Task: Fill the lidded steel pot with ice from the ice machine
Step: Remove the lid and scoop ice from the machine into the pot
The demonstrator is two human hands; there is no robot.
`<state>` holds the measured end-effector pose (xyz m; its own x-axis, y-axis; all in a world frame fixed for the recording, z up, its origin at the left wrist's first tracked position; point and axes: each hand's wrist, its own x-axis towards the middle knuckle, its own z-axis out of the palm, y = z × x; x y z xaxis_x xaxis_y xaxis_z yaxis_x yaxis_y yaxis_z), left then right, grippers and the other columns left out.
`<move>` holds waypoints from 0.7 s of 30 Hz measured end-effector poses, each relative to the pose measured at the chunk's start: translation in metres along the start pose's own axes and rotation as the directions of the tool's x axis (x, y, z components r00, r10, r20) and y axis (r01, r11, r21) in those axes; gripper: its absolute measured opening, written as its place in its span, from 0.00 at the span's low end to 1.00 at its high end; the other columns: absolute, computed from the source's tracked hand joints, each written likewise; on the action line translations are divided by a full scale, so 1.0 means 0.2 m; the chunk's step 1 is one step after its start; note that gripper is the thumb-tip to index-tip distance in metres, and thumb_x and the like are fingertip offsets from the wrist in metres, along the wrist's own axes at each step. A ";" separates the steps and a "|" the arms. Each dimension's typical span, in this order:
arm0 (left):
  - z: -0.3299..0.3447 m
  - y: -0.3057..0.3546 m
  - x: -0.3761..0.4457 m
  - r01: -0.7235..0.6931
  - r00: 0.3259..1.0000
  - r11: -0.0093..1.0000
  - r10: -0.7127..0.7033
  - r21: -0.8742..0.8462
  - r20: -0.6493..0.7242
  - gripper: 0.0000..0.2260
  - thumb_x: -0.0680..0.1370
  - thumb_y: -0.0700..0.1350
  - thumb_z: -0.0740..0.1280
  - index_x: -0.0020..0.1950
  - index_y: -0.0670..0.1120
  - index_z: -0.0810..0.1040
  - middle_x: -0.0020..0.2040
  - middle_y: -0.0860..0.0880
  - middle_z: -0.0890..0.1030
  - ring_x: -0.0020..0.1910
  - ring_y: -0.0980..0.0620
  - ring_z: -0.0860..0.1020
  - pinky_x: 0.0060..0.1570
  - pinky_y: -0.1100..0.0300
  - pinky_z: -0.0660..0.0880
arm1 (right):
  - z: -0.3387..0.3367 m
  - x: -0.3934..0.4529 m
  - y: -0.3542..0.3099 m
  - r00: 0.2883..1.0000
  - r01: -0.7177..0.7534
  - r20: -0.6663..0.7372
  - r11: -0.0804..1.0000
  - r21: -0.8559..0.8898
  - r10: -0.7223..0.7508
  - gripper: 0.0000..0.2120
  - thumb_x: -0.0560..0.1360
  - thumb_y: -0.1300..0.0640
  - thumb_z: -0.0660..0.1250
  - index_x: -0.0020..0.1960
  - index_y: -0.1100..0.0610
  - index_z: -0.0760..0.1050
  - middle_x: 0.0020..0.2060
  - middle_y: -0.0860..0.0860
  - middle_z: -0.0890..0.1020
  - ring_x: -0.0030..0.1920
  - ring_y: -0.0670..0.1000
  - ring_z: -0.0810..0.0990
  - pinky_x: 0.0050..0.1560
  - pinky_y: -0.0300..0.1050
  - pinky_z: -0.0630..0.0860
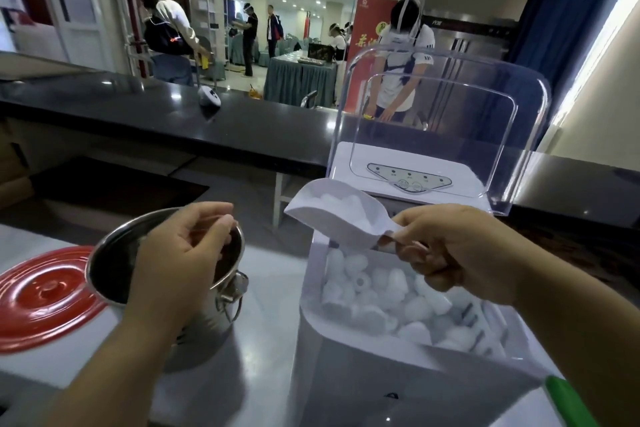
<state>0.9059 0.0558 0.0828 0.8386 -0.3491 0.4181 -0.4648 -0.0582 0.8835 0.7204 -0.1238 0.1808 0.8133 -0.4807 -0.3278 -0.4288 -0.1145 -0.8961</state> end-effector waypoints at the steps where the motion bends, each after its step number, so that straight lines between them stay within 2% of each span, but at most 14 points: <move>1: -0.04 -0.03 0.00 0.000 1.000 0.998 0.001 0.066 -0.018 0.07 0.77 0.43 0.66 0.51 0.53 0.79 0.42 0.57 0.81 0.45 0.58 0.79 0.44 0.65 0.72 | 0.03 0.01 -0.01 1.000 -0.001 0.004 1.000 0.008 0.001 0.11 0.76 0.63 0.57 0.43 0.64 0.78 0.26 0.51 0.67 0.25 0.45 0.59 0.24 0.37 0.56; 3: -0.13 -0.08 0.03 0.002 0.998 0.980 0.009 0.198 -0.057 0.07 0.77 0.42 0.66 0.53 0.51 0.79 0.42 0.58 0.78 0.44 0.58 0.76 0.42 0.64 0.70 | 0.10 0.04 -0.05 1.000 0.002 -0.007 1.000 -0.003 -0.002 0.12 0.77 0.61 0.58 0.44 0.64 0.80 0.27 0.51 0.68 0.26 0.45 0.60 0.24 0.37 0.57; 6: -0.25 -0.19 0.10 0.051 0.998 0.947 -0.033 0.318 -0.061 0.09 0.77 0.42 0.65 0.56 0.48 0.78 0.46 0.51 0.76 0.47 0.51 0.74 0.45 0.56 0.70 | 0.21 0.07 -0.11 0.998 0.012 -0.056 0.998 -0.066 -0.015 0.12 0.78 0.60 0.60 0.44 0.64 0.80 0.27 0.51 0.70 0.27 0.46 0.63 0.24 0.36 0.61; 10: -0.36 -0.34 0.21 0.104 0.993 0.849 -0.114 0.517 -0.014 0.15 0.76 0.44 0.67 0.62 0.46 0.76 0.56 0.41 0.76 0.57 0.39 0.72 0.59 0.44 0.69 | 0.34 0.14 -0.17 0.994 0.027 -0.104 0.989 -0.149 -0.043 0.12 0.79 0.57 0.63 0.46 0.64 0.81 0.29 0.53 0.72 0.28 0.47 0.64 0.25 0.36 0.61; 13: -0.41 -0.43 0.29 0.177 0.967 0.767 -0.252 0.617 0.036 0.20 0.77 0.48 0.65 0.69 0.46 0.69 0.63 0.39 0.72 0.63 0.37 0.68 0.64 0.43 0.64 | 0.43 0.21 -0.22 0.992 0.017 -0.116 0.983 -0.184 -0.039 0.12 0.78 0.58 0.64 0.46 0.65 0.81 0.31 0.56 0.71 0.25 0.46 0.63 0.24 0.37 0.60; 15: -0.44 -0.47 0.32 0.224 0.941 0.776 -0.330 0.589 0.076 0.21 0.78 0.49 0.63 0.71 0.47 0.66 0.66 0.40 0.70 0.64 0.37 0.68 0.64 0.42 0.66 | 0.49 0.25 -0.24 0.992 0.008 -0.121 0.972 -0.235 -0.038 0.12 0.77 0.57 0.65 0.45 0.65 0.82 0.30 0.55 0.72 0.24 0.46 0.64 0.24 0.37 0.61; 17: -0.46 -0.49 0.35 0.286 0.910 0.829 -0.392 0.481 0.134 0.20 0.79 0.47 0.62 0.71 0.47 0.66 0.65 0.41 0.71 0.63 0.39 0.70 0.61 0.43 0.69 | 0.54 0.29 -0.25 0.987 -0.002 -0.148 0.922 -0.387 -0.060 0.13 0.77 0.53 0.66 0.43 0.62 0.82 0.29 0.53 0.75 0.26 0.47 0.67 0.27 0.39 0.66; 19: -0.47 -0.51 0.37 0.304 0.898 0.846 -0.408 0.437 0.166 0.16 0.79 0.46 0.61 0.67 0.48 0.70 0.59 0.44 0.76 0.58 0.43 0.74 0.56 0.48 0.72 | 0.59 0.32 -0.25 0.980 0.004 -0.164 0.828 -0.561 -0.116 0.14 0.77 0.50 0.65 0.41 0.58 0.81 0.30 0.52 0.78 0.30 0.48 0.71 0.32 0.41 0.71; 21: -0.49 -0.52 0.40 0.299 0.902 0.863 -0.395 0.407 0.174 0.12 0.79 0.44 0.61 0.61 0.51 0.74 0.52 0.48 0.78 0.52 0.47 0.74 0.49 0.53 0.71 | 0.63 0.34 -0.25 0.972 0.022 -0.162 0.753 -0.658 -0.171 0.13 0.78 0.49 0.64 0.42 0.56 0.80 0.35 0.53 0.80 0.34 0.49 0.75 0.36 0.41 0.74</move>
<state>1.0488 0.1249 0.0446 0.8905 -0.4549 -0.0084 -0.2659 -0.5354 0.8017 0.8471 -0.0413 0.1658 0.8000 -0.5885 -0.1173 -0.5632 -0.6690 -0.4849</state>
